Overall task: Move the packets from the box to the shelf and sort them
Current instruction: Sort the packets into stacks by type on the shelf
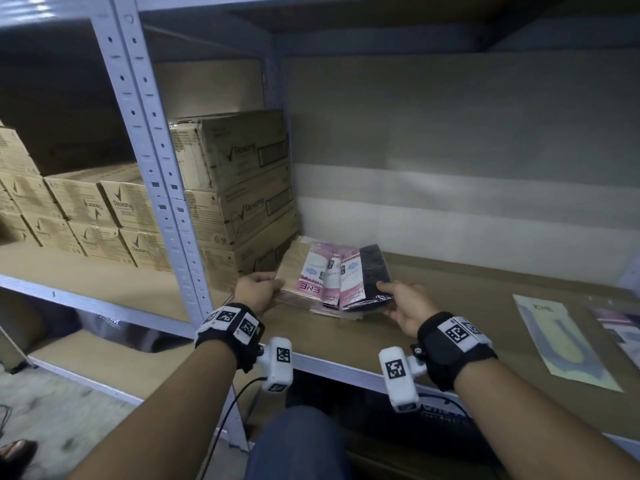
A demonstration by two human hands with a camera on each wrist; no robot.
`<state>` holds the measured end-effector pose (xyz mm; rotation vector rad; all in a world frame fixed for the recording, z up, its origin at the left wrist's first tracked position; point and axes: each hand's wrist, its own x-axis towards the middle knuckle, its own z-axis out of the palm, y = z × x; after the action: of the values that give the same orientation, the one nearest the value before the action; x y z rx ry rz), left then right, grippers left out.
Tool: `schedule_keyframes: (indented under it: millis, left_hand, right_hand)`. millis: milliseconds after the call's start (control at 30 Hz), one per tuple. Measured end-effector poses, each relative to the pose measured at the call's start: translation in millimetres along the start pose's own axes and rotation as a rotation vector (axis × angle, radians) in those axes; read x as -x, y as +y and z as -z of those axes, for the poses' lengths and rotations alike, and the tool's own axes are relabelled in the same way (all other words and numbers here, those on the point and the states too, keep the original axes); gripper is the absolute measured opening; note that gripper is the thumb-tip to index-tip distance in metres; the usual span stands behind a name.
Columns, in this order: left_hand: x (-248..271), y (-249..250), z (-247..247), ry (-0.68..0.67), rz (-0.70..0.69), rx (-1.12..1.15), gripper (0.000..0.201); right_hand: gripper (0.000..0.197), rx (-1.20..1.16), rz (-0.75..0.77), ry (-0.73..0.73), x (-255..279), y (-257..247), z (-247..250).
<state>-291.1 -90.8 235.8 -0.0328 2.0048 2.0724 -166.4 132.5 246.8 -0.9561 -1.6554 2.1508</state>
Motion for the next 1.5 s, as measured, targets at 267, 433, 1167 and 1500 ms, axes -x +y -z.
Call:
schedule_keyframes:
  millis: [267,433,1167,1500]
  left_hand:
    - [17.8,-4.5,-38.4,0.039,-0.048,0.134,0.020]
    - [34.2,-8.0,-66.3,0.029,-0.116,0.156,0.022]
    - [104.1,-46.6,-214.8,-0.313,-0.063,0.233,0.020]
    - [144.8,-51.3,-261.4,-0.413,-0.020,0.300,0.022]
  right_hand:
    - [0.011,-0.011,0.063,0.009,12.5,-8.1,45.9]
    - [0.013,-0.005,0.093,0.036,14.6,-12.7,81.1]
    - [0.015,-0.016,0.124,0.266,59.6,-19.9,246.1]
    - [0.027,-0.107,0.173,0.359,78.5,-12.9,298.2]
